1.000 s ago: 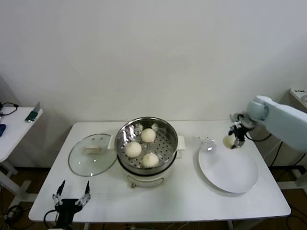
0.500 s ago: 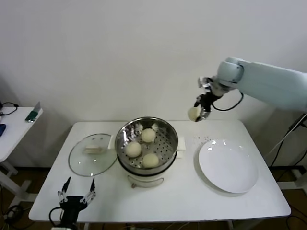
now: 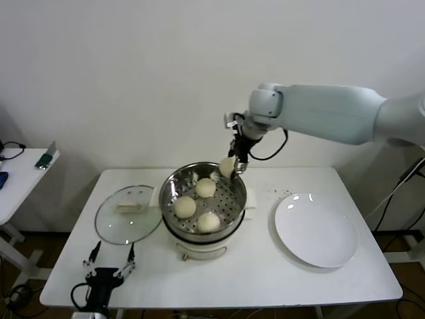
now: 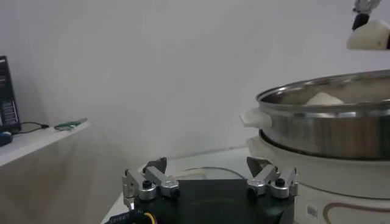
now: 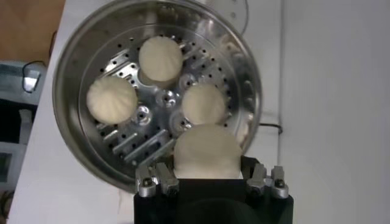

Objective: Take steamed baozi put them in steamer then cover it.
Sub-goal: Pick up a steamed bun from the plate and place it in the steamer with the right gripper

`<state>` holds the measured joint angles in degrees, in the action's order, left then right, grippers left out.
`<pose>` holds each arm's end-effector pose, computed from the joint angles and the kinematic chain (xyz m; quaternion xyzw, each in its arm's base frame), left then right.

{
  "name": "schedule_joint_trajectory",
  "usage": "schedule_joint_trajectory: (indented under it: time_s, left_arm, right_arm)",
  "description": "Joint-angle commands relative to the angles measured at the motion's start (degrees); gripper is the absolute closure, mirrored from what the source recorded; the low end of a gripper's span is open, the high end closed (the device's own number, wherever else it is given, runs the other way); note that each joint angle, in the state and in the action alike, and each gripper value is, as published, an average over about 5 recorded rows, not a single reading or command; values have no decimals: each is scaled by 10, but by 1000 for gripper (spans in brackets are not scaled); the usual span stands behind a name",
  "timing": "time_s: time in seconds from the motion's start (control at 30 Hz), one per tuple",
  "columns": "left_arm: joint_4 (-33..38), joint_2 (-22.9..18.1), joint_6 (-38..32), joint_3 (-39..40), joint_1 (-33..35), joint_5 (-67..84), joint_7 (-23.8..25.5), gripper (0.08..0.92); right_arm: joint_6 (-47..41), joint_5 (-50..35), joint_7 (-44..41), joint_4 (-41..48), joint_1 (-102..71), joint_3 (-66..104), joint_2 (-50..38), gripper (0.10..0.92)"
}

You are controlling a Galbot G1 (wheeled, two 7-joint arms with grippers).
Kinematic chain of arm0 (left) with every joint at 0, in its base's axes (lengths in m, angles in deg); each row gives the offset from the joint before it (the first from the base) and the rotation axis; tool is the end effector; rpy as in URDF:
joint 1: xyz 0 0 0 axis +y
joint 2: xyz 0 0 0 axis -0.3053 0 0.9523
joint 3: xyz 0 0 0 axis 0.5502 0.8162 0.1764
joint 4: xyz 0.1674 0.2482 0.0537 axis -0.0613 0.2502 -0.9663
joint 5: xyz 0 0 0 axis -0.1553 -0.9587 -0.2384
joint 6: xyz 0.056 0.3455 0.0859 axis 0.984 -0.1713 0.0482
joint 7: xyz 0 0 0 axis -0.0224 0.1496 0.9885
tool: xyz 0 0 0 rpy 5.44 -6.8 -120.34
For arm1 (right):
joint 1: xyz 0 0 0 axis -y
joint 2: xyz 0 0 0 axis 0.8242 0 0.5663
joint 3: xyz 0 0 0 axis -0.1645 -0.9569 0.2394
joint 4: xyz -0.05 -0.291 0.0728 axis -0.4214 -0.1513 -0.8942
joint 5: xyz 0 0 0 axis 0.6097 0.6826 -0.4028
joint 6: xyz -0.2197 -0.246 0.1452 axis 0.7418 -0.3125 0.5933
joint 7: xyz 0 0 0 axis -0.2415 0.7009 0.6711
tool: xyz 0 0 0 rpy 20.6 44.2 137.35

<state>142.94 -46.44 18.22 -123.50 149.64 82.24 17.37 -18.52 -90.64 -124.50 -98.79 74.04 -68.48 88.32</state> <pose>0.1505 0.0620 -0.3026 0.0344 -0.9922 -0.0929 0.0760 0.5434 0.1091 -0.0288 0.5385 -0.5671 0.5075 0.3617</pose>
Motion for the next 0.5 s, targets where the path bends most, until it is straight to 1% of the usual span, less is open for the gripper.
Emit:
schedule_joint_trajectory:
  time_s: [0.03, 0.5]
  left_arm:
    - [-6, 6, -4, -3, -2, 2, 1, 177]
    - [-22, 13, -5, -10, -5, 9, 1, 177]
  right_arm:
    - [-12, -32, 22, -3, -31, -33, 73, 330]
    - [-9, 8, 20, 3, -76, -56, 69, 323]
